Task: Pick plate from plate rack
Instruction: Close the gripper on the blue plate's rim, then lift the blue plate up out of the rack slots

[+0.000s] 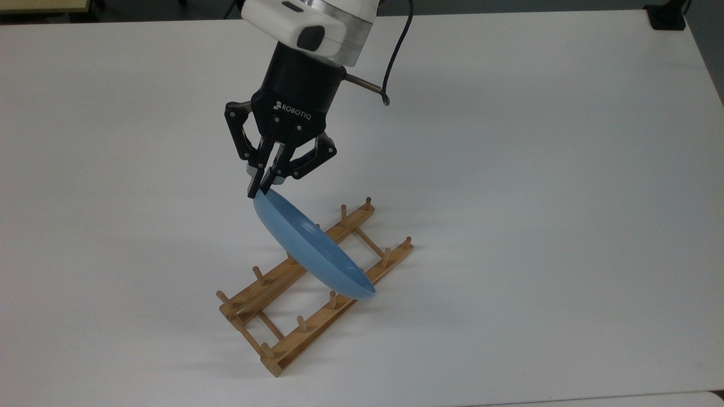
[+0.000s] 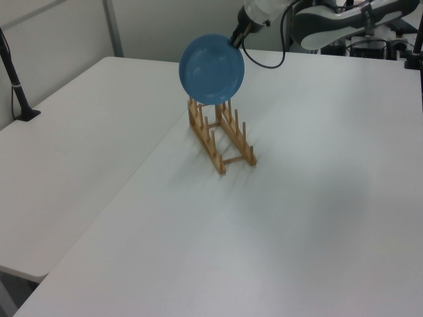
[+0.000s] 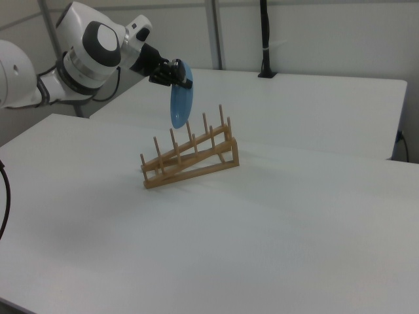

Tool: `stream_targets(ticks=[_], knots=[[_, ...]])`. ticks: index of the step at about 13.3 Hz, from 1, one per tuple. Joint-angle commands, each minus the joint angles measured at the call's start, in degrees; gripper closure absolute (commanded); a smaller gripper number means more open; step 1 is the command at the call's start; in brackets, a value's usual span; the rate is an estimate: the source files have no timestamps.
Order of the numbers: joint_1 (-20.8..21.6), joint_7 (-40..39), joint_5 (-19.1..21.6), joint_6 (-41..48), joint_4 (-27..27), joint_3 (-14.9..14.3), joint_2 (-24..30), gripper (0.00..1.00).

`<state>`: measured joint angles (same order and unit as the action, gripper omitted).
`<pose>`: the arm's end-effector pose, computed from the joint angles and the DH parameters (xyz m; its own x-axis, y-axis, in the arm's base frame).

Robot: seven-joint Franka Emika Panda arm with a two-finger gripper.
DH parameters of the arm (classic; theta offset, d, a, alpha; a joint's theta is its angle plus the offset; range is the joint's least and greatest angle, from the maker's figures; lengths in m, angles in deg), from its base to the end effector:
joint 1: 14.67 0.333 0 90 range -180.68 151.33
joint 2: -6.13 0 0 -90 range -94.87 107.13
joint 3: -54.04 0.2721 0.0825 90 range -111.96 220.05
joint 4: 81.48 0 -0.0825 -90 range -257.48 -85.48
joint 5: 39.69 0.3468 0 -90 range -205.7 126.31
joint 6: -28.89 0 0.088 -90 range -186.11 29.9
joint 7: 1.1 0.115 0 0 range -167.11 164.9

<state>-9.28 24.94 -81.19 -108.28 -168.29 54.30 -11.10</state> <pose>0.6510 0.0549 0.5195 0.7686 0.1834 0.6129 -0.1155 -0.9025 0.4149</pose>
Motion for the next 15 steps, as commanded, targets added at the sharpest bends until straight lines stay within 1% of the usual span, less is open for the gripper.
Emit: stream_targets(ticks=[1, 3, 5, 6, 7, 8, 10, 12, 13, 15], knots=[[-0.3, 1.0, 13.6, 1.4, -0.3, -0.5, 2.4, 1.0], [-0.3, -2.1, 21.4, 5.4, -0.3, -0.3, 2.9, 1.0], [-0.4, -8.3, 29.7, 10.1, -0.5, -0.4, 3.4, 1.0], [-0.6, -13.5, 33.5, 13.3, -0.6, -0.4, 3.6, 1.0], [-1.1, -22.3, 38.2, 18.6, -1.0, -0.3, 3.6, 1.0], [-1.3, -28.1, 40.1, 21.9, -1.2, -0.3, 3.6, 0.99], [-1.8, -40.8, 41.9, 28.4, -2.4, -0.3, 3.3, 0.98], [-1.9, -51.7, 42.2, 33.3, -4.1, -0.2, 3.2, 0.99], [-1.9, -55.9, 42.2, 34.9, -5.1, -0.3, 3.1, 0.99], [-1.7, -66.6, 41.9, 37.6, -9.7, -0.2, 2.6, 0.99]])
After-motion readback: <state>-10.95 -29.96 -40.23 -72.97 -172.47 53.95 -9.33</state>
